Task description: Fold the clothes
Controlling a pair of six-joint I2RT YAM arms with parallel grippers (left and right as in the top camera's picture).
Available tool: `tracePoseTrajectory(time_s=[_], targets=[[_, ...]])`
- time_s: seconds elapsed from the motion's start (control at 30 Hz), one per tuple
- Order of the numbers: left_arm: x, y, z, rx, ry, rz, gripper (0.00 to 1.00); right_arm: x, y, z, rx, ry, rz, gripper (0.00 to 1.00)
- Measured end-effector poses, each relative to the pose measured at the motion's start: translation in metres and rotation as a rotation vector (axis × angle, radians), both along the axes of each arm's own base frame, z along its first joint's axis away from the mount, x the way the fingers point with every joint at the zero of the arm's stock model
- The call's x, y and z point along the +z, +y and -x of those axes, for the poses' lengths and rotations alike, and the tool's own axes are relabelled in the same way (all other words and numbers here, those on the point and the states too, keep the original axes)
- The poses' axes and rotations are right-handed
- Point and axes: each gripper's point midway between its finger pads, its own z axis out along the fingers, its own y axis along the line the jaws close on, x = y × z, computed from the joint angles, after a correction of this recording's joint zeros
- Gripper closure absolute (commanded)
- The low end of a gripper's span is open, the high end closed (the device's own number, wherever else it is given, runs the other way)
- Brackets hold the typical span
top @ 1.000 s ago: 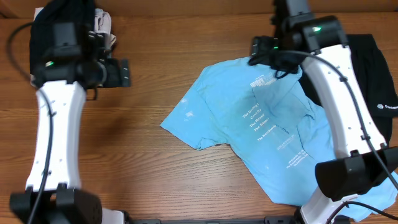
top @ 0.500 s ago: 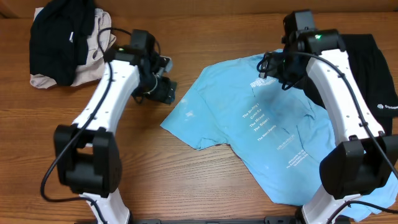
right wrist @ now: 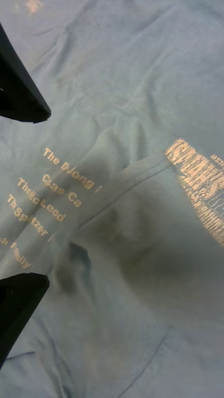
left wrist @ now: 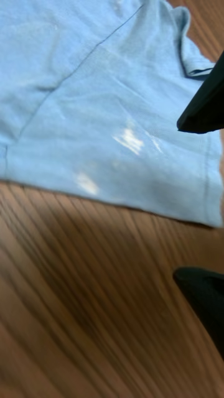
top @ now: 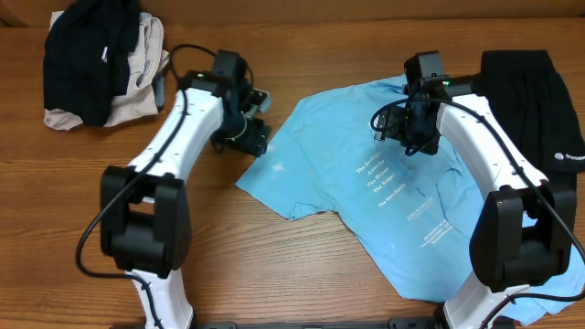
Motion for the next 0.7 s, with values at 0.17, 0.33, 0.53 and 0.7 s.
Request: tracePoseTrajectory(time_s=[0.17, 0.33, 0.53, 0.7], targets=[[-0.008, -0.036, -0.011, -0.102, -0.078, 0.021, 0.26, 0.0, 0.001, -0.003, 0.0, -0.012, -0.002, 0.19], [0.005, -0.089, -0.034, -0.228, -0.269, 0.077, 0.18, 0.001, 0.0, -0.003, 0.0, -0.014, -0.002, 0.18], [0.002, -0.14, -0.05, -0.347, -0.431, 0.084, 0.17, -0.001, -0.005, 0.002, -0.013, 0.01, 0.001, 0.18], [-0.029, -0.15, -0.05, -0.391, -0.427, 0.028, 0.18, -0.002, -0.018, 0.006, -0.045, 0.036, 0.005, 0.18]])
